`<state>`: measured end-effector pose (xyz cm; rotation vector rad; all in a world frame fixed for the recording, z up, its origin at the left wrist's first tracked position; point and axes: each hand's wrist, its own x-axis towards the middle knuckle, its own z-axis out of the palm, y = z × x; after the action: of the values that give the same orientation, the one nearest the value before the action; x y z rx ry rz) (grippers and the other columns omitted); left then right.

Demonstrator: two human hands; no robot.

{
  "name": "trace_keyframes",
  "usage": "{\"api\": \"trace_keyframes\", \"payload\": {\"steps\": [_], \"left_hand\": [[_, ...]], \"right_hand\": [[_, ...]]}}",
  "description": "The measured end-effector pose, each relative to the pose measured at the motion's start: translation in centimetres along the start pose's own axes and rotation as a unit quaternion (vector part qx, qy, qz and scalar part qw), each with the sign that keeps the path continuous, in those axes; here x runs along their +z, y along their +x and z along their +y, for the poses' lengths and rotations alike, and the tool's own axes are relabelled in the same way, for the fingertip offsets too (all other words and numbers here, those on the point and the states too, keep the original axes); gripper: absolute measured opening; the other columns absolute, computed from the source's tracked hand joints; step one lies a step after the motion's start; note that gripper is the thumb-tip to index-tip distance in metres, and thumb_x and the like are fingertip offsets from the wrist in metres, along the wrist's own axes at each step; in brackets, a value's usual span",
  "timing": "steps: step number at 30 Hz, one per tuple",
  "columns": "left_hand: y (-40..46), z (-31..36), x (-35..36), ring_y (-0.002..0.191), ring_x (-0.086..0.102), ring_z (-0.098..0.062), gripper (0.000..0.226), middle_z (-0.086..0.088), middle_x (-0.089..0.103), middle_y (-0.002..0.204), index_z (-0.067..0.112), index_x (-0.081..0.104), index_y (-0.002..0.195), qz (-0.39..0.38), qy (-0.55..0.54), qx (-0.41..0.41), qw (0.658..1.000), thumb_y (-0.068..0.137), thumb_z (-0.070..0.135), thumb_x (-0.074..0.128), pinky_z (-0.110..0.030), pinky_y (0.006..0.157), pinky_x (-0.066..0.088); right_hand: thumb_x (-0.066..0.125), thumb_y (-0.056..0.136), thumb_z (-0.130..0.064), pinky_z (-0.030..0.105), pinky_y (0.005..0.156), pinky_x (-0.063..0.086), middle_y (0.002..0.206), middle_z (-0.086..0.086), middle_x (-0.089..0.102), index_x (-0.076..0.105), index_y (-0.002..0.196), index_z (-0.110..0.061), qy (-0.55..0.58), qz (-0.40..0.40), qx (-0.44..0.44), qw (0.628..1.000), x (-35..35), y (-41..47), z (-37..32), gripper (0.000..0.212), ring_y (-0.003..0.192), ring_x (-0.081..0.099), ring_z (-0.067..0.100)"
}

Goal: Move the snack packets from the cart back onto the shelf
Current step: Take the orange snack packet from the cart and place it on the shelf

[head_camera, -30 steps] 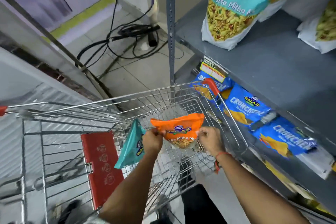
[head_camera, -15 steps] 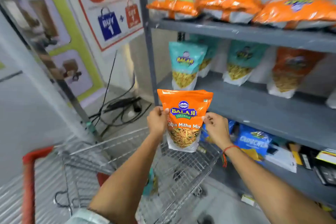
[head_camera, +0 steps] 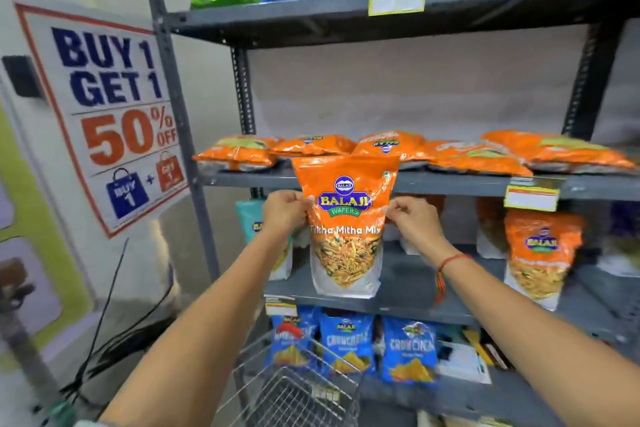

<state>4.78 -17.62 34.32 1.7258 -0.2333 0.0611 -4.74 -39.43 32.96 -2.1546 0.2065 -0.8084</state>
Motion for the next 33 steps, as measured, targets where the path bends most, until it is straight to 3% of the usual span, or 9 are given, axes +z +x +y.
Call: {"api": "trace_keyframes", "payload": {"steps": [3, 8, 13, 16, 22, 26, 30, 33], "left_hand": [[0.8, 0.0, 1.7, 0.078, 0.072, -0.029, 0.026, -0.016, 0.077, 0.086, 0.019, 0.065, 0.058, -0.003, -0.010, -0.007, 1.000, 0.082, 0.026, 0.069, -0.049, 0.083, 0.059], [1.2, -1.5, 4.6, 0.080, 0.072, -0.027, 0.023, -0.014, 0.075, 0.087, 0.014, 0.061, 0.064, -0.016, -0.026, -0.022, 0.999, 0.085, 0.020, 0.067, -0.038, 0.072, 0.059], [2.6, -5.2, 8.8, 0.077, 0.070, -0.026, 0.021, -0.015, 0.076, 0.086, 0.018, 0.064, 0.061, -0.014, -0.013, -0.068, 0.997, 0.080, 0.023, 0.072, -0.043, 0.081, 0.060], [4.2, -8.0, 12.5, 0.079, 0.073, -0.031, 0.021, -0.015, 0.077, 0.080, 0.021, 0.070, 0.055, -0.010, 0.028, -0.069, 0.997, 0.071, 0.035, 0.075, -0.052, 0.081, 0.060], [7.0, -10.6, 21.4, 0.066, 0.062, -0.021, 0.026, -0.002, 0.068, 0.065, 0.021, 0.066, 0.055, -0.006, 0.049, -0.079, 0.996, 0.077, 0.033, 0.074, -0.044, 0.078, 0.057], [8.8, -11.8, 26.0, 0.071, 0.062, -0.022, 0.017, -0.005, 0.068, 0.073, 0.020, 0.070, 0.068, -0.006, 0.051, -0.082, 0.995, 0.079, 0.032, 0.072, -0.041, 0.078, 0.056], [10.6, -13.6, 29.7, 0.081, 0.069, -0.030, 0.023, -0.013, 0.074, 0.082, 0.009, 0.076, 0.081, -0.017, 0.050, -0.079, 0.995, 0.080, 0.032, 0.071, -0.030, 0.068, 0.051], [11.7, -14.9, 31.4, 0.088, 0.070, -0.029, 0.026, -0.014, 0.077, 0.092, 0.011, 0.077, 0.088, -0.034, 0.073, -0.074, 0.994, 0.080, 0.035, 0.071, -0.037, 0.080, 0.055]], "right_hand": [[0.062, 0.083, -0.023, 0.026, 0.060, 0.038, 0.064, -0.007, 0.062, 0.059, 0.057, -0.024, 0.010, 0.004, 0.011, 1.000, -1.0, 0.2, 0.7, 0.026, 0.061, 0.054, 0.009], [0.065, 0.082, -0.025, 0.029, 0.060, 0.040, 0.063, -0.008, 0.063, 0.059, 0.054, -0.023, 0.031, -0.009, 0.048, 0.998, -1.1, 0.6, 3.8, 0.029, 0.063, 0.055, 0.007], [0.066, 0.082, -0.020, 0.031, 0.071, 0.046, 0.080, 0.004, 0.072, 0.065, 0.063, -0.015, 0.054, -0.036, 0.092, 0.994, -0.6, 1.7, 9.4, 0.020, 0.079, 0.063, 0.017], [0.065, 0.082, -0.017, 0.041, 0.080, 0.052, 0.083, 0.008, 0.073, 0.071, 0.075, -0.006, 0.065, -0.041, 0.131, 0.988, -0.5, 2.9, 13.9, 0.015, 0.084, 0.066, 0.023], [0.063, 0.082, -0.019, 0.031, 0.069, 0.049, 0.075, 0.001, 0.070, 0.070, 0.068, -0.017, 0.062, -0.016, 0.194, 0.979, -1.1, 6.1, 22.4, 0.015, 0.074, 0.063, 0.017], [0.062, 0.081, -0.022, 0.035, 0.077, 0.054, 0.080, 0.003, 0.073, 0.071, 0.072, -0.014, 0.057, 0.000, 0.230, 0.971, -1.6, 8.8, 26.6, 0.015, 0.082, 0.068, 0.021], [0.061, 0.084, -0.023, 0.035, 0.079, 0.054, 0.084, 0.004, 0.073, 0.070, 0.076, -0.013, 0.042, -0.004, 0.241, 0.970, -2.2, 10.8, 30.3, 0.016, 0.083, 0.067, 0.020], [0.060, 0.085, -0.023, 0.037, 0.081, 0.055, 0.086, 0.004, 0.073, 0.070, 0.079, -0.012, 0.045, -0.003, 0.252, 0.967, -2.4, 11.3, 32.4, 0.016, 0.084, 0.067, 0.019]]}}
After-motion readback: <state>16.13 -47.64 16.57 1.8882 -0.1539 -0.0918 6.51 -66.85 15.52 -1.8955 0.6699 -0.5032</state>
